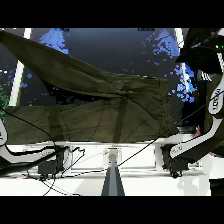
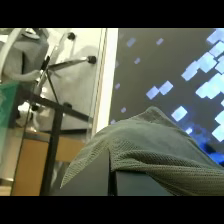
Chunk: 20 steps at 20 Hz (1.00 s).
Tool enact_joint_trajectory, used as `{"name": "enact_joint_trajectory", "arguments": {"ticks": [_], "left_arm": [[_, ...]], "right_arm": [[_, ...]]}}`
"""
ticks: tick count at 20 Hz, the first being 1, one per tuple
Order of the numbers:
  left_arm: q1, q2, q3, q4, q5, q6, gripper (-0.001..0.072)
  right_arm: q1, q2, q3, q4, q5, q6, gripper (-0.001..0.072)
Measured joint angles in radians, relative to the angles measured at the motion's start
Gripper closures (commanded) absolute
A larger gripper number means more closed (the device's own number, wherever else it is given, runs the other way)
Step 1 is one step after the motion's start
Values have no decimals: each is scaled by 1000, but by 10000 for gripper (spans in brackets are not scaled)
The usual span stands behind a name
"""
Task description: Fold the clothes and pants, and hang the long-sleeved shirts on hangers.
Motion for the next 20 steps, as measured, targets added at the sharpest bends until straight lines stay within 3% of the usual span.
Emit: {"name": "enact_joint_trajectory", "arguments": {"ticks": [3,5,8,15,16,17,18,20], "left_arm": [[0,-24,0,0,-41,0,685],[0,-37,0,0,-69,0,685],[0,-50,0,-11,-97,0,685],[3,-62,0,-23,-119,0,685],[4,-66,0,-24,-122,0,685],[4,-71,0,-24,-129,0,685],[4,-77,0,-23,-135,0,685],[5,-93,0,-21,-164,0,685]], "right_arm": [[-68,3,-152,55,24,-11,262],[-86,3,-266,75,22,-47,180],[-100,4,-404,84,-74,-106,126],[-71,-15,-527,187,-267,-203,136],[-55,-17,-531,201,-289,-219,240],[-38,-18,-535,203,-326,-235,575],[-21,-21,-537,200,-368,-246,691],[3,-19,-539,204,-407,-266,691]]}}
